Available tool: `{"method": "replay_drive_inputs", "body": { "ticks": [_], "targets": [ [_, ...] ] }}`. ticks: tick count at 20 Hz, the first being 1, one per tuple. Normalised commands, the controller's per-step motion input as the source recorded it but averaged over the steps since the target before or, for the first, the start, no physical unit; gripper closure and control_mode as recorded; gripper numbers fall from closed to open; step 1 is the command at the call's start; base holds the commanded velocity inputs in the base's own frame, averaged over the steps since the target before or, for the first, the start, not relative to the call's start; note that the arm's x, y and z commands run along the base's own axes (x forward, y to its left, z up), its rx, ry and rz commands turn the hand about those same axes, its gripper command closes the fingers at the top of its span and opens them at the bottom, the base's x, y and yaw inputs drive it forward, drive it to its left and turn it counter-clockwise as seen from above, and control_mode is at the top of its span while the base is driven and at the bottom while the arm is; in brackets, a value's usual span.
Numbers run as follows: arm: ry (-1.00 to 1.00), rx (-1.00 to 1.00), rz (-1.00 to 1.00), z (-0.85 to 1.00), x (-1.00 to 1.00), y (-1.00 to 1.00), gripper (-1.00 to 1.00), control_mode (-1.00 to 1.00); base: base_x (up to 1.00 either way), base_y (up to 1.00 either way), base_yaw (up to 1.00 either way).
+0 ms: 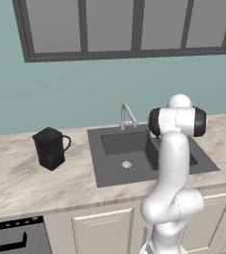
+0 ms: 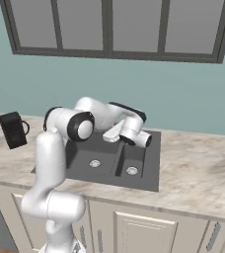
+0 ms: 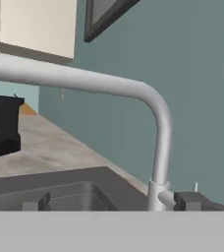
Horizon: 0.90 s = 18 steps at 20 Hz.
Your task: Turn on the sink faucet and place the jug under the water for a few seconds to fill it up.
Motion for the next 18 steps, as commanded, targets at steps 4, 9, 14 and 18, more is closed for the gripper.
{"method": "replay_drive_inputs", "body": {
  "ticks": [4, 9, 14, 18],
  "targets": [
    [0.0, 0.0, 0.0, -0.06, 0.49, 0.52, -1.0, -1.0, 0.0, 0.0, 0.0],
    [0.01, 0.0, 0.0, 0.0, 0.39, 0.36, -1.0, -1.0, 0.0, 0.0, 0.0],
    [0.05, 0.0, 0.0, 0.0, 0.38, 0.07, -1.0, -1.0, 0.0, 0.0, 0.0],
    [0.07, 0.0, 0.0, 0.0, 0.38, 0.0, -1.0, -1.0, 0.0, 0.0, 0.0]
  ]
}}
